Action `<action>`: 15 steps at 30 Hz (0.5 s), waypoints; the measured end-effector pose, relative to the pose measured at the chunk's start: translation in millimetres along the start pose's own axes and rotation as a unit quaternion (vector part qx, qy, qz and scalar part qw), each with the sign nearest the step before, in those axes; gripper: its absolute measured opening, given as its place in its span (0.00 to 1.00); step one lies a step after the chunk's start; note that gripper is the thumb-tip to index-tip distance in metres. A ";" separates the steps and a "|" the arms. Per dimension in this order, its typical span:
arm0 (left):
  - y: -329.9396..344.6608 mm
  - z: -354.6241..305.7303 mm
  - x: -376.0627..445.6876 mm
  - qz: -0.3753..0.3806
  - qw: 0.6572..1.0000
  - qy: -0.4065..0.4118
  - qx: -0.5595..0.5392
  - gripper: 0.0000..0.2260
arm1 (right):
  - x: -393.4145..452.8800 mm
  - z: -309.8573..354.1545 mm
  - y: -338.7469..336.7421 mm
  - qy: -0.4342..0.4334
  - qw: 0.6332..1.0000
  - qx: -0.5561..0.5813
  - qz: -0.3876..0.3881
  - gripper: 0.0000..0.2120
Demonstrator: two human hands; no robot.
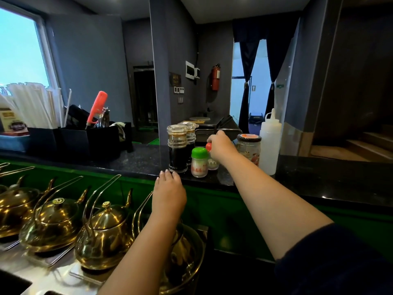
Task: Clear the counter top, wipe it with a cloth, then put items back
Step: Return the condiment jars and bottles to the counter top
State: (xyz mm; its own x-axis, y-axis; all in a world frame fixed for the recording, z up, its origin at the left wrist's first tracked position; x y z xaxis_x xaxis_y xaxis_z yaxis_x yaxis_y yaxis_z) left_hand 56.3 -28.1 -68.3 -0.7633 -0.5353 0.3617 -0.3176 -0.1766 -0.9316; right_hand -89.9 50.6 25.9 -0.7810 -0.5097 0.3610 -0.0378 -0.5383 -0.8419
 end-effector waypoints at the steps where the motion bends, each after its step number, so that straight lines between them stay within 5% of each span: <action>1: -0.2 -0.6 -0.4 0.001 1.000 0.001 0.000 0.23 | 3.2 -0.5 1.5 0.006 1.000 0.002 0.007 0.20; 9: 2.2 -0.1 -1.6 0.004 1.000 0.002 0.008 0.25 | 2.4 -5.7 12.6 -0.025 0.991 0.125 -0.036 0.17; 15: 3.6 -0.8 -2.0 -0.002 1.000 0.003 0.018 0.25 | -25.1 -22.9 21.5 0.027 0.966 0.253 -0.050 0.25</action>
State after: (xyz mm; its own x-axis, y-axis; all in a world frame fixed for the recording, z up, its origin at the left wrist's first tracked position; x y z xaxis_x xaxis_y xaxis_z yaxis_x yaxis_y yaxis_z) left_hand 56.2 -26.9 -72.4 -0.7656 -0.5289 0.3662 -0.3012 -0.2083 -0.9305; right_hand -85.4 67.1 -10.4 -0.8208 -0.4106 0.3972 0.1853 -0.8491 -0.4947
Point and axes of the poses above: each hand's wrist, its own x-axis towards the middle knuckle, its own y-axis out of the palm, z = x × y, the point moved 4 cm from there along x, towards the middle knuckle, and after that the axes turned 1 degree about y, right-handed, at the moved point
